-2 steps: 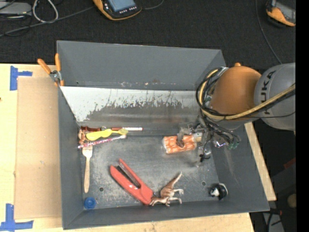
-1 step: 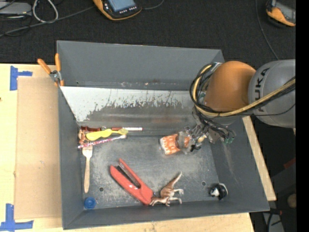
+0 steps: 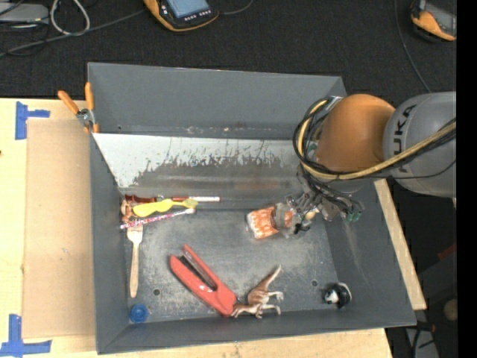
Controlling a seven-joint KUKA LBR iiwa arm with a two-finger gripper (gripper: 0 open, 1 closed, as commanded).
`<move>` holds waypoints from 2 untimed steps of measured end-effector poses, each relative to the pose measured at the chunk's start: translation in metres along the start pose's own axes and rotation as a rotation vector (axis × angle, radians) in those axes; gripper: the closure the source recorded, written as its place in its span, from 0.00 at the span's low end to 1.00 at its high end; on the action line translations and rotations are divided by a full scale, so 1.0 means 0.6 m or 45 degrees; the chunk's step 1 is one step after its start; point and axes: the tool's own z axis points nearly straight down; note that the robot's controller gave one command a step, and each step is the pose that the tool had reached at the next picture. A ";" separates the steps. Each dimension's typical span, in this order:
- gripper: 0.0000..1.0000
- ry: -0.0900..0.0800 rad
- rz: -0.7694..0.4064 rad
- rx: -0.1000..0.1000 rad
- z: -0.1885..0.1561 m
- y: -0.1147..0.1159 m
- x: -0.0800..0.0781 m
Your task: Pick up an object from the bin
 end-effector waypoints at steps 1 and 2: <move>1.00 -0.001 -0.389 -0.001 0.016 -0.003 0.004; 1.00 0.001 -0.464 -0.005 -0.096 -0.017 0.001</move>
Offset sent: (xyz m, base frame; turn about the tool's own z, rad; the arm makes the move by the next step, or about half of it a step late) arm 0.0102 -0.0183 0.1483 0.0177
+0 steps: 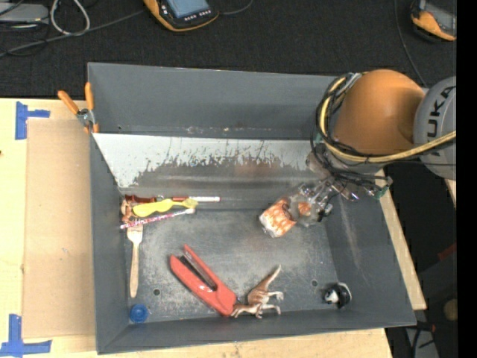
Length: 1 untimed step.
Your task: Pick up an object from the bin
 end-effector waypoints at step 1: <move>1.00 0.000 0.299 0.004 -0.031 0.003 -0.004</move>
Offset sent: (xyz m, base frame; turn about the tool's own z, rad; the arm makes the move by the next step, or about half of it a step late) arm 0.0075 -0.0109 0.0972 0.1174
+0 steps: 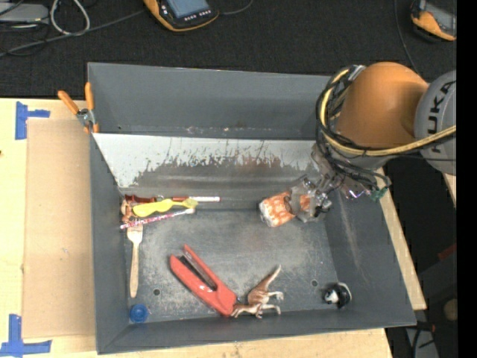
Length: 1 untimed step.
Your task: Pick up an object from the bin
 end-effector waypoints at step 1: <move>1.00 -0.004 -0.141 -0.001 -0.118 -0.019 -0.001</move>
Offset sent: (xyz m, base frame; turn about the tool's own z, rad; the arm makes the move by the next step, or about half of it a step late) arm 0.0020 0.0005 -0.0985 -0.2197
